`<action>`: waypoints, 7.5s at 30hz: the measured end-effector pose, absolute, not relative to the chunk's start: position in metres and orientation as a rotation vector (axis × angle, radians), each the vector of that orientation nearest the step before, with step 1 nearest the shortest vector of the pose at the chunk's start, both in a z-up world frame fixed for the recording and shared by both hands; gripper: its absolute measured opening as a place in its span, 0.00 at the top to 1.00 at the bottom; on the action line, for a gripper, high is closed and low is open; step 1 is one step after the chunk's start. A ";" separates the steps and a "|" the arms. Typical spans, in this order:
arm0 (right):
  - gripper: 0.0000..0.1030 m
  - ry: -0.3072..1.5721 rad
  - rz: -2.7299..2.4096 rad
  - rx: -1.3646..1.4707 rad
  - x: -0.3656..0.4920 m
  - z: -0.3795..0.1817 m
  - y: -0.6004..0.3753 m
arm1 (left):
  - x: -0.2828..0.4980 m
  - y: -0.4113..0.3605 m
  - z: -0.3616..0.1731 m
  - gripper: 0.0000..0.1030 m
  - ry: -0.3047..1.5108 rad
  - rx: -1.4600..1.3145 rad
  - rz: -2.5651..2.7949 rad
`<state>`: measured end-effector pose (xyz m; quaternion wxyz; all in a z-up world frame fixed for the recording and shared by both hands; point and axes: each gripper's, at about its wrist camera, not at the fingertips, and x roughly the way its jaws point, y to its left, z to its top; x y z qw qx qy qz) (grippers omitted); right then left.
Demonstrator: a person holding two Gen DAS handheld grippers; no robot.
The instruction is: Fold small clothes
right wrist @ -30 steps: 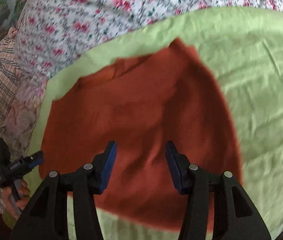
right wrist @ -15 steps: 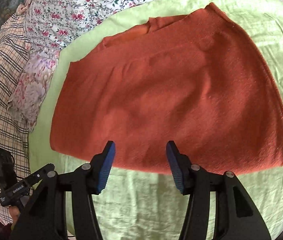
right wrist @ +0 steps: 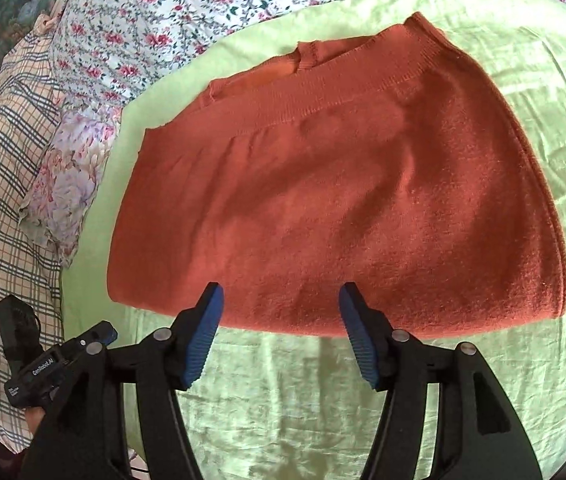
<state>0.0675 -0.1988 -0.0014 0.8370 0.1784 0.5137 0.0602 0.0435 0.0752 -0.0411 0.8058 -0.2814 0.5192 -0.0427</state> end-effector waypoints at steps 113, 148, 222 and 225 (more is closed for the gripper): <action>0.29 1.023 0.151 0.461 0.123 -0.013 -0.359 | 0.144 -0.104 -0.031 0.25 1.116 -0.184 -0.407; 0.73 1.120 0.557 0.600 0.152 -0.046 -0.221 | 0.144 0.032 -0.005 0.77 1.045 -0.340 -0.317; 0.95 1.149 0.503 0.533 0.064 -0.020 -0.176 | -0.016 0.043 -0.053 0.41 1.091 -0.030 -0.134; 0.95 1.045 0.564 0.634 0.064 0.010 -0.186 | -0.013 0.038 -0.054 0.42 1.083 0.007 -0.111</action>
